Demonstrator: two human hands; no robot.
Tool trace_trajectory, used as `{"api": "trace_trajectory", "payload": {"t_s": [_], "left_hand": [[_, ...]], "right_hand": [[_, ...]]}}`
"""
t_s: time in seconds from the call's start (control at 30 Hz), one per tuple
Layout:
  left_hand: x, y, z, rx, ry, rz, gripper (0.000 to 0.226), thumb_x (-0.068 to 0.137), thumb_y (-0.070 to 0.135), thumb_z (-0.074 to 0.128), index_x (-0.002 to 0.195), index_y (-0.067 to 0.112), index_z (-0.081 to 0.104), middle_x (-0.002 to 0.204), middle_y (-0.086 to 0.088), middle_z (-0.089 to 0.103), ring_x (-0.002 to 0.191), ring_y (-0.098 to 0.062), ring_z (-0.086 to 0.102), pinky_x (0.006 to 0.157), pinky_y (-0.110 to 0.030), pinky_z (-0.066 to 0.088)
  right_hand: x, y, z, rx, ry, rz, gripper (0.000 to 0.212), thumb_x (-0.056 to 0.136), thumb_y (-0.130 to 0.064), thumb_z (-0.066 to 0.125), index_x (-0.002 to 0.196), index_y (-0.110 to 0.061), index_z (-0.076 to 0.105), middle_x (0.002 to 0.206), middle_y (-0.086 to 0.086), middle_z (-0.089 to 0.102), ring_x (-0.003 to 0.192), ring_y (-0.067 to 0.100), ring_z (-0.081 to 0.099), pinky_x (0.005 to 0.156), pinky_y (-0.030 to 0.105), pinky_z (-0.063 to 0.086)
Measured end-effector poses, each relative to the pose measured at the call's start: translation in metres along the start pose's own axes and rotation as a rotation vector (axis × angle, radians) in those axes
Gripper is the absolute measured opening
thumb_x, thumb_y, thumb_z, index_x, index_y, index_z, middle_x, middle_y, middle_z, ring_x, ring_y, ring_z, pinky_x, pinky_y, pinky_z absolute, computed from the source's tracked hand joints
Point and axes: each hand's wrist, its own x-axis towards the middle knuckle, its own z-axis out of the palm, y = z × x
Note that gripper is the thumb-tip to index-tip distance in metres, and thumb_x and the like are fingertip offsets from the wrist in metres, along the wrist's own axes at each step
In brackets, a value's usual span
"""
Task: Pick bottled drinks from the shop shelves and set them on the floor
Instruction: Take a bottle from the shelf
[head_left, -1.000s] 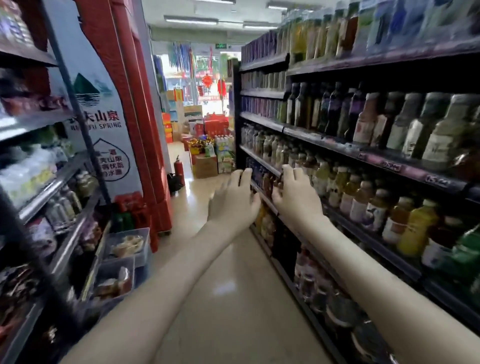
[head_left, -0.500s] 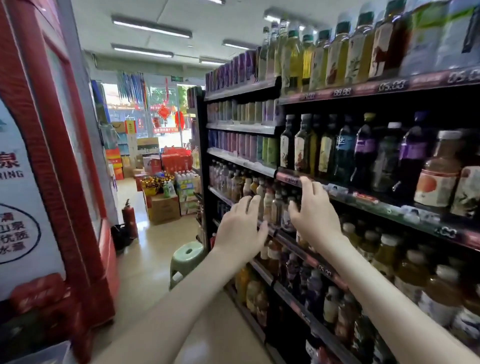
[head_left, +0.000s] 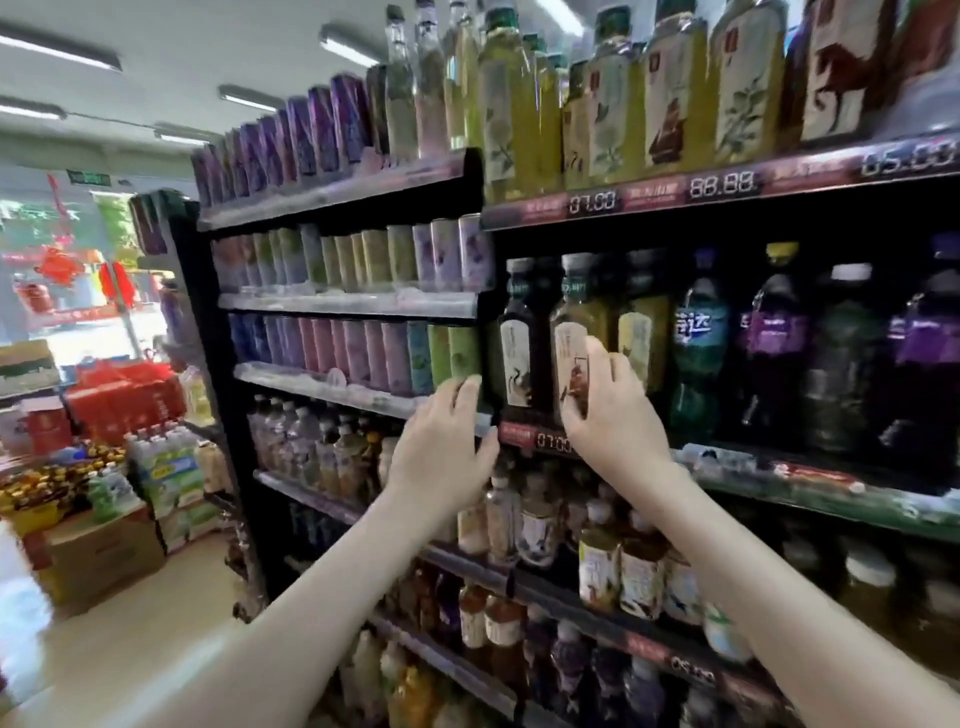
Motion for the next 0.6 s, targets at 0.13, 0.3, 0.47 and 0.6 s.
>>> {"api": "trace_trajectory", "payload": {"t_s": [0.13, 0.3, 0.47, 0.6], "left_hand": [[0.059, -0.014, 0.03, -0.101, 0.049, 0.156, 0.057, 0.091, 0.026, 0.057, 0.141, 0.002, 0.041, 0.14, -0.016, 0.046, 0.128, -0.031, 0.045, 0.104, -0.039, 0.039], [0.103, 0.019, 0.08, -0.213, 0.158, 0.281, 0.062, 0.086, 0.028, 0.063, 0.14, 0.004, 0.045, 0.139, -0.022, 0.047, 0.13, -0.037, 0.044, 0.109, -0.05, 0.035], [0.138, 0.058, 0.116, -0.197, 0.246, 0.312, 0.068, 0.081, 0.033, 0.066, 0.142, 0.015, 0.044, 0.151, -0.022, 0.032, 0.141, -0.038, 0.028, 0.113, -0.057, 0.013], [0.163, 0.059, 0.137, -0.141, 0.324, 0.261, 0.073, 0.079, 0.037, 0.069, 0.144, 0.018, 0.041, 0.154, -0.022, 0.026, 0.143, -0.039, 0.022, 0.112, -0.059, 0.011]], "right_hand": [[0.029, 0.024, 0.006, -0.159, 0.063, 0.161, 0.073, 0.092, -0.024, 0.055, 0.152, -0.011, 0.015, 0.141, 0.016, 0.037, 0.123, 0.034, 0.04, 0.092, 0.044, 0.046], [0.038, 0.062, -0.005, -0.385, 0.196, 0.259, 0.083, 0.088, -0.023, 0.062, 0.153, -0.017, 0.011, 0.145, 0.021, 0.032, 0.128, 0.038, 0.034, 0.099, 0.05, 0.038], [0.056, 0.089, -0.003, -0.578, 0.217, 0.276, 0.087, 0.089, -0.026, 0.061, 0.155, -0.023, 0.004, 0.154, 0.024, 0.019, 0.136, 0.038, 0.025, 0.108, 0.05, 0.024], [0.085, 0.098, 0.011, -0.576, 0.254, 0.22, 0.085, 0.086, -0.022, 0.064, 0.155, -0.02, 0.013, 0.153, 0.027, 0.021, 0.137, 0.042, 0.026, 0.11, 0.053, 0.026]]}}
